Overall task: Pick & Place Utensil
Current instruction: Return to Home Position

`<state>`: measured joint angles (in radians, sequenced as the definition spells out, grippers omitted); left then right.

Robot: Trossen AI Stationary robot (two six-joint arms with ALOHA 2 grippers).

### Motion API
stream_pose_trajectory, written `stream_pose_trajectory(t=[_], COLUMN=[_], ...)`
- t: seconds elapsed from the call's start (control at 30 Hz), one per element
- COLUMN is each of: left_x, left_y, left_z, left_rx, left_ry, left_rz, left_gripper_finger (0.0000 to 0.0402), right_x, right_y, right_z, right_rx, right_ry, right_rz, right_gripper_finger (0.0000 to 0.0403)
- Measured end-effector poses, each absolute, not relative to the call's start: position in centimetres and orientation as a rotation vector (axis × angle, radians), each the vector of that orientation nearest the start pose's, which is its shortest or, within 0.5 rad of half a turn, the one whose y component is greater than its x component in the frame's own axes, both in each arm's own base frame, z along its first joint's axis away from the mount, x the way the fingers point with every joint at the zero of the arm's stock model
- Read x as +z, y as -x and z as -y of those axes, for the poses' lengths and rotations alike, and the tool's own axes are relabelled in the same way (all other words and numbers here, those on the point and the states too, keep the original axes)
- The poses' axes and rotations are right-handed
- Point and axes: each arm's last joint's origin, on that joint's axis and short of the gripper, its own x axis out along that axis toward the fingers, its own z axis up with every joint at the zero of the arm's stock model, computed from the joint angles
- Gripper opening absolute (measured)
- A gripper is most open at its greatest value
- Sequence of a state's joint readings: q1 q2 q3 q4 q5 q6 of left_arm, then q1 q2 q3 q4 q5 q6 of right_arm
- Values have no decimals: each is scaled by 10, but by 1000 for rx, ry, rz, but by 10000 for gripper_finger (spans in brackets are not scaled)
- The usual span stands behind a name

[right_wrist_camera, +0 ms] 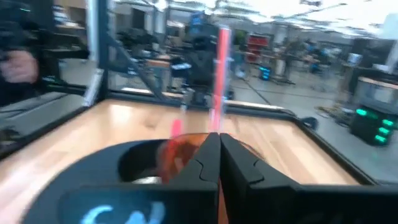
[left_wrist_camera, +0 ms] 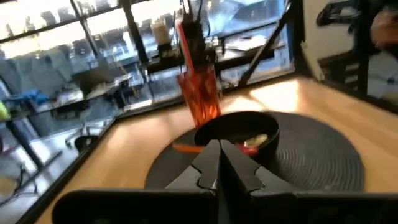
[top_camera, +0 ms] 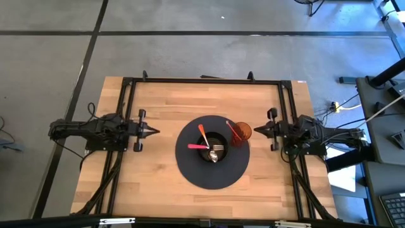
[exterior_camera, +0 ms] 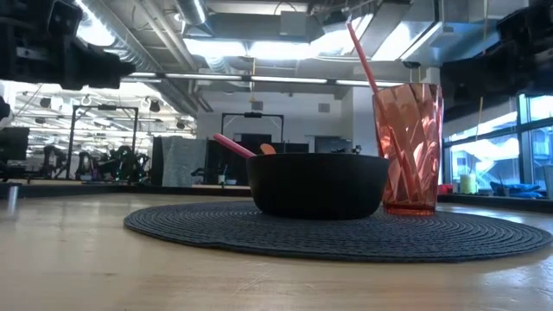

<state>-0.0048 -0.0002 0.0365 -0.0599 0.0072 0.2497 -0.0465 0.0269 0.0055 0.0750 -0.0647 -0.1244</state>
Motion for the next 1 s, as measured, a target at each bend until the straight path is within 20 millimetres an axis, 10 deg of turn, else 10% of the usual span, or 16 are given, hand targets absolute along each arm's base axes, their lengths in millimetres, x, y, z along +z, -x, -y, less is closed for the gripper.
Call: stream_pose_trajectory(t=[1.0], left_x=[161], left_y=[-102], left_z=[0], left_rx=[-6], left_ry=[-216], left_rz=[-60], left_gripper_finger=[1], right_x=[168], right_y=[-98], right_z=[11], right_rx=[-34], right_ry=[109], right_rz=[23], right_gripper_finger=[2])
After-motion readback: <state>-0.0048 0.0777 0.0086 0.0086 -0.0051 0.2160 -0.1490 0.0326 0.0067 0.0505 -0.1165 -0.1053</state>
